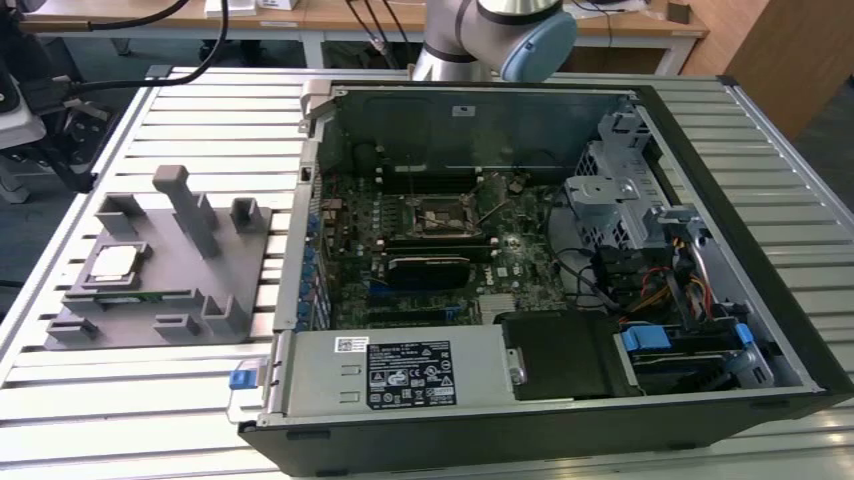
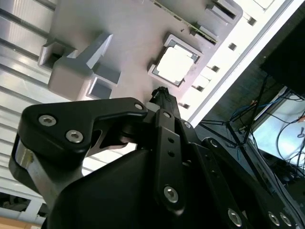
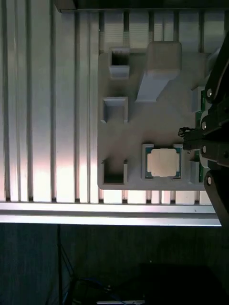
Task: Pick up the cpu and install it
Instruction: 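Reach for the cpu, then pick up the cpu and move it towards the insertion slot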
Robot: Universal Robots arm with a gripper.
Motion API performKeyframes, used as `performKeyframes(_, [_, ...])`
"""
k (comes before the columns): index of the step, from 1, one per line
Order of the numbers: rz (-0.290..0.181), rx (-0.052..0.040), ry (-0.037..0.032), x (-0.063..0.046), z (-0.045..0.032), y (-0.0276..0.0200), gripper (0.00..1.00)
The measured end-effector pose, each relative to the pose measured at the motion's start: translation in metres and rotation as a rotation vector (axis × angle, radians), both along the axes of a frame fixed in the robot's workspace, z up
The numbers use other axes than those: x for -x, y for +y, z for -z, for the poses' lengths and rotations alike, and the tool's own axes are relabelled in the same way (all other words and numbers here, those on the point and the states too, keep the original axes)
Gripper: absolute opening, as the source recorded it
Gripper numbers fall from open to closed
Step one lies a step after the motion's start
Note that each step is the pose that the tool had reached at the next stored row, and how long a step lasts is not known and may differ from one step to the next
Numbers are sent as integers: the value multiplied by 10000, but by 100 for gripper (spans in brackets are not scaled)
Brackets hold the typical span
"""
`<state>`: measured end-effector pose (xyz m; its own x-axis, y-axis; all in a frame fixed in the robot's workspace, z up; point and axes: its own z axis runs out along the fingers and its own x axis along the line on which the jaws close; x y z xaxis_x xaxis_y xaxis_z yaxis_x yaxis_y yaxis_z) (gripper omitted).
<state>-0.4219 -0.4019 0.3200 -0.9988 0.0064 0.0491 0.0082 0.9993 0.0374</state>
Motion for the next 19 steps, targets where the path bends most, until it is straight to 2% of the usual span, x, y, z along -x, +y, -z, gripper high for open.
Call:
performKeyframes(9, [-168, 1, 2, 229, 49, -8, 11])
performKeyframes(19, [-178, 1, 9, 296, 73, -8, 11])
